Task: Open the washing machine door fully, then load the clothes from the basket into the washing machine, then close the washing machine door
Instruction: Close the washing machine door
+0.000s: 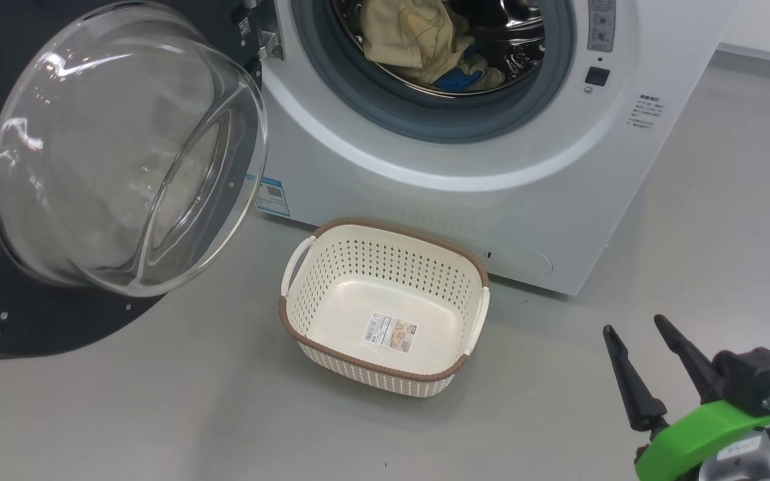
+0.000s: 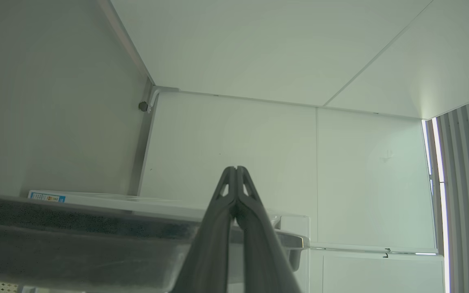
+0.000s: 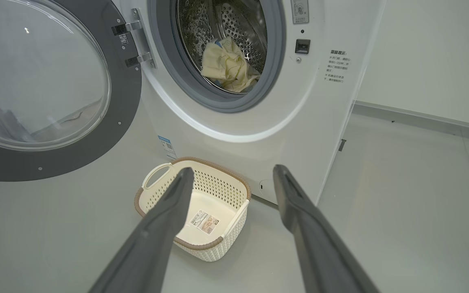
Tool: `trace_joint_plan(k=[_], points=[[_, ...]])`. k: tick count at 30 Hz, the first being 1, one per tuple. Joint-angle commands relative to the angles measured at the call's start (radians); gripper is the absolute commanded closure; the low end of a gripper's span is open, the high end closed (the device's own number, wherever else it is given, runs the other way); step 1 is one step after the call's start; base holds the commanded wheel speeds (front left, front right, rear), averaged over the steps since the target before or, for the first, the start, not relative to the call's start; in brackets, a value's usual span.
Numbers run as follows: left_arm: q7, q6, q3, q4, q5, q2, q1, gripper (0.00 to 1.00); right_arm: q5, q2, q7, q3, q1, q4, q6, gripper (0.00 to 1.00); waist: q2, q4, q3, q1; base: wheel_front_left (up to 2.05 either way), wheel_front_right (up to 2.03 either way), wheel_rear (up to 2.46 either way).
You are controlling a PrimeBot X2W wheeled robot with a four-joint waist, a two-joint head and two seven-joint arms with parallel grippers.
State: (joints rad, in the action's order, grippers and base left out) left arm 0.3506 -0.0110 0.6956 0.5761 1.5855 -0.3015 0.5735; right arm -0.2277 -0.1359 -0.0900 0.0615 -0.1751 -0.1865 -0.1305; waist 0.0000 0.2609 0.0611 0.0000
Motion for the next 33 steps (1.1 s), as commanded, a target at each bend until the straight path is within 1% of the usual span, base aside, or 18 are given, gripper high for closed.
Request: trace_joint_plan(k=[1,4,9,12,17,21,27,30,33], points=[[-0.002,0.006,0.003,-0.023,-0.016,-0.067,0.036,1.0,-0.007,-0.031,-0.006,0.011,0.028,-0.043,0.0,0.0,0.0,-0.003,0.002,0.0,0.0,0.0,0.0],[-0.008,0.035,-0.027,0.013,-0.054,-0.081,0.036,1.0,-0.007,-0.031,-0.009,0.011,0.026,-0.048,0.0,0.0,0.0,-0.008,0.005,0.0,0.0,0.0,0.0],[0.051,0.052,-0.078,0.049,-0.072,-0.089,0.047,1.0,-0.006,-0.033,-0.014,0.012,0.026,-0.053,0.0,0.0,0.0,-0.013,0.007,0.0,0.0,0.0,0.0],[0.118,0.046,-0.11,0.057,-0.072,-0.098,0.043,1.0,-0.004,-0.032,-0.016,0.012,0.027,-0.054,0.0,0.0,0.0,-0.014,0.008,0.0,0.0,0.0,0.0],[0.254,0.022,-0.162,0.039,-0.06,-0.105,0.017,1.0,-0.003,-0.029,-0.017,0.009,0.028,-0.056,0.0,0.0,0.0,-0.014,0.012,0.0,0.0,0.0,0.0],[0.333,0.019,-0.186,0.011,-0.046,-0.103,-0.006,1.0,-0.004,-0.029,-0.016,0.01,0.033,-0.055,0.0,0.0,0.0,-0.012,0.017,0.0,0.0,0.0,0.0],[0.422,0.01,-0.213,-0.055,-0.025,-0.084,-0.047,1.0,-0.005,-0.025,-0.01,0.013,0.043,-0.052,0.0,0.0,0.0,-0.014,0.025,0.0,0.0,0.0,0.0],[0.461,-0.002,-0.229,-0.104,-0.007,-0.057,-0.061,1.0,-0.006,-0.024,-0.004,0.011,0.048,-0.05,0.0,0.0,0.0,-0.015,0.031,0.0,0.0,0.0,0.0],[0.501,-0.004,-0.254,-0.156,0.004,-0.03,-0.082,1.0,-0.007,-0.023,0.0,0.011,0.053,-0.046,0.0,0.0,0.0,-0.018,0.035,0.0,0.0,0.0,0.0]])
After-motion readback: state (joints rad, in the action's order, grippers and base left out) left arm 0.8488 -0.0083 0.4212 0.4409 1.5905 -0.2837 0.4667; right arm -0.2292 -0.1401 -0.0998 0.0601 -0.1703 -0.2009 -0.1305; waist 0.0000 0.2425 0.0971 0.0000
